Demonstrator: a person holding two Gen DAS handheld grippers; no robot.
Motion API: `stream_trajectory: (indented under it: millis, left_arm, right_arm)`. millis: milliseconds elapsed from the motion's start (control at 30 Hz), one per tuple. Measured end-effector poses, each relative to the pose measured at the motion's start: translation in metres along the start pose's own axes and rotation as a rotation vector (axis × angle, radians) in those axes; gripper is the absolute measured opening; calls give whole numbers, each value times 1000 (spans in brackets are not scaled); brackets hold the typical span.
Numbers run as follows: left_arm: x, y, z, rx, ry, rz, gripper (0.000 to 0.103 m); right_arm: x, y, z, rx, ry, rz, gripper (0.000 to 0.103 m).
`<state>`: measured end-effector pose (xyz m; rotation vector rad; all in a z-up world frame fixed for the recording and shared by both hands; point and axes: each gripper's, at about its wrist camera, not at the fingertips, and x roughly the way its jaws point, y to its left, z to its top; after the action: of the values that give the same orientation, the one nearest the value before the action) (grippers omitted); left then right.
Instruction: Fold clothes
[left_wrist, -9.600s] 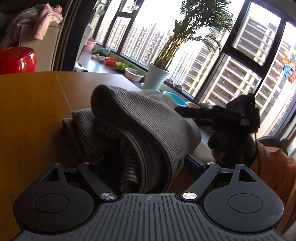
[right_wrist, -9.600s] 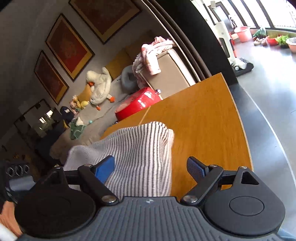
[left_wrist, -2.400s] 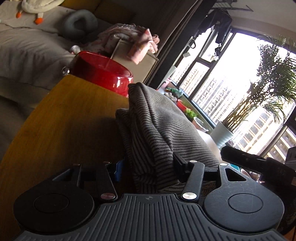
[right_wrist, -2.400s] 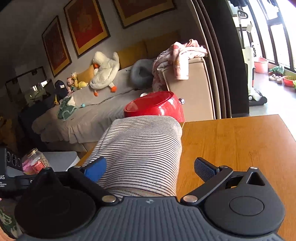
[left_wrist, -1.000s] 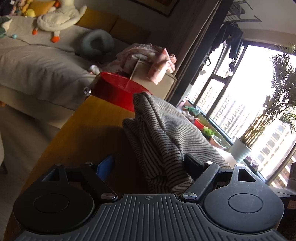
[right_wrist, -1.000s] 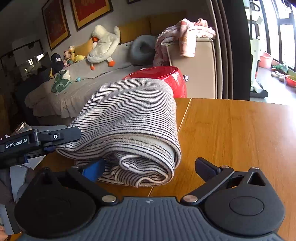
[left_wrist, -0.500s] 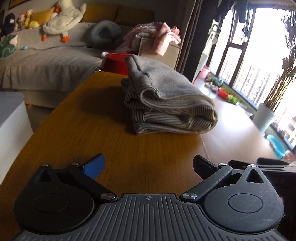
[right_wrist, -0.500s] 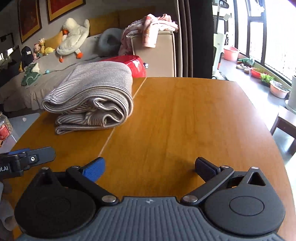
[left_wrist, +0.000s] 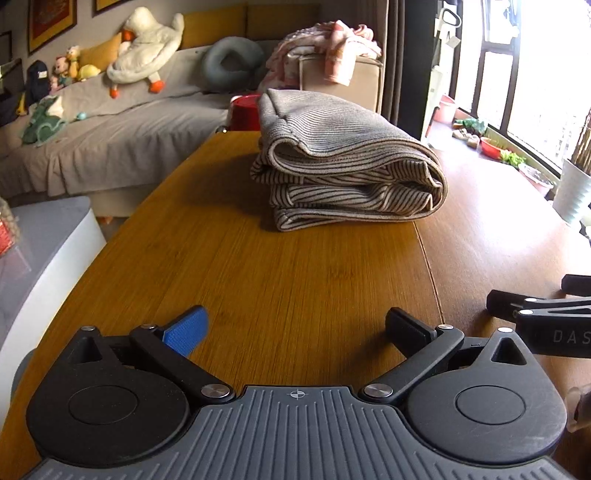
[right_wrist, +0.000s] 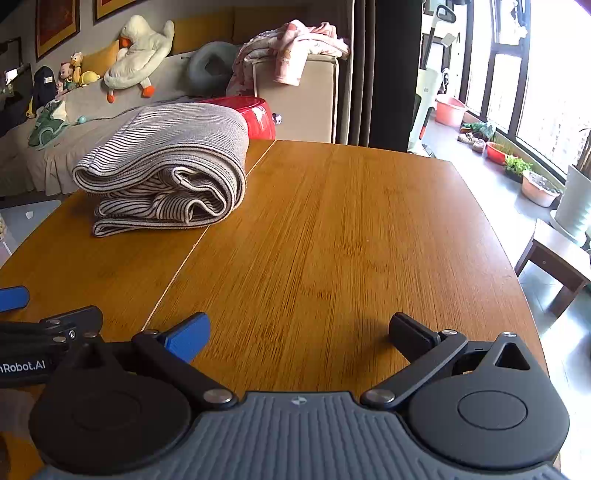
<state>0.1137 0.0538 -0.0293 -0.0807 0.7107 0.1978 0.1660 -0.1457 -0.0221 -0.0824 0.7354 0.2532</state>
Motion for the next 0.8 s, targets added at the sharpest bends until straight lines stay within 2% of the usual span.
stream_trajectory:
  millis: [800]
  left_arm:
    - [2,-4,2,7,0,2,103]
  right_arm:
    - [2,0,0,2,-2,1,103]
